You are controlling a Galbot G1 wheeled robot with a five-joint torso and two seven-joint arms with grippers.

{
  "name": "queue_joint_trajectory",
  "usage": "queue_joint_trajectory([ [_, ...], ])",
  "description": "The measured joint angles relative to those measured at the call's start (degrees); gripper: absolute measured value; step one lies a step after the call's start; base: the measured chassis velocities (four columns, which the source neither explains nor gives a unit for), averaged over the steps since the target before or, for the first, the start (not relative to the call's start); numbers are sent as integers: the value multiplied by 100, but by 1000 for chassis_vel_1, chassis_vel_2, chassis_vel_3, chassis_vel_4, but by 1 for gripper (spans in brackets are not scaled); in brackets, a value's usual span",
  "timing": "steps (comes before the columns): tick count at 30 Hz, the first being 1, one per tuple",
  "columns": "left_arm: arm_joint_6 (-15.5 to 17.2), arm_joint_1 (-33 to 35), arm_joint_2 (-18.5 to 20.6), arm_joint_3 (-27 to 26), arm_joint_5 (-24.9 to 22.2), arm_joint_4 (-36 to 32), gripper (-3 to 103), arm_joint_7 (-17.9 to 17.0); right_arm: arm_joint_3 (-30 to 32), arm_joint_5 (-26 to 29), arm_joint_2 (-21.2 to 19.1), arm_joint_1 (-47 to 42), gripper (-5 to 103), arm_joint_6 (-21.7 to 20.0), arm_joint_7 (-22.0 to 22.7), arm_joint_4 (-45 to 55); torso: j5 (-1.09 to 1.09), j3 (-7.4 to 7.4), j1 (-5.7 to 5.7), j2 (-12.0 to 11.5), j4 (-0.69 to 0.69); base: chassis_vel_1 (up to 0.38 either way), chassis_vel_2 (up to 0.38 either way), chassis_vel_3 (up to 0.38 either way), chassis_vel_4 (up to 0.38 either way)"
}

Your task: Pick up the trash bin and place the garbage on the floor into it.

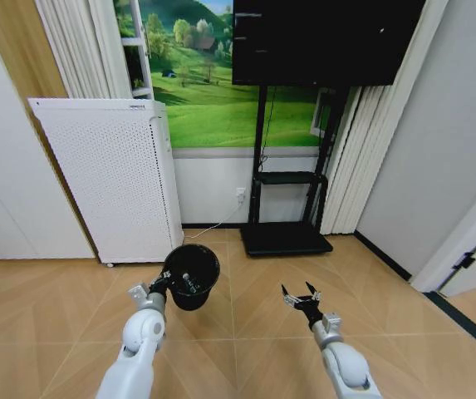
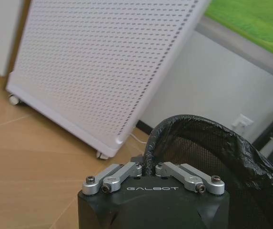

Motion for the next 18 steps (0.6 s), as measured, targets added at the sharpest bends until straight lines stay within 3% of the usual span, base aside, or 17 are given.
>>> queue_joint_trajectory([
  [3,-13,94,-56,-84,-79,-43,7,-168,-8,-4,-2,22,100,0,-1,-35,0,0,0,0,0,0,0,0,0],
  [5,-51,282,-160,-263,-156,-96,7,-531,-13,-11,-7,59,100,0,-4,-97,0,0,0,0,0,0,0,0,0],
  [6,-51,282,-160,-263,-156,-96,7,-531,-13,-11,-7,59,100,0,-4,-97,0,0,0,0,0,0,0,0,0],
  [7,-104,414,-226,-430,-163,-107,7,-795,-13,-13,-15,69,100,4,-11,-145,1,0,0,0,0,0,0,0,0],
  [10,-224,558,-304,-654,-204,-59,7,-937,-9,-22,-17,70,100,24,-25,-196,1,0,0,0,1,0,0,0,0],
  [14,-443,616,-329,-760,-282,82,7,-945,2,-27,-17,67,100,34,-27,-222,1,0,0,0,0,0,0,0,0],
  [18,-689,766,-312,-834,-267,265,7,-522,20,-28,-24,78,100,48,-28,-266,0,0,0,0,0,0,0,0,0],
])
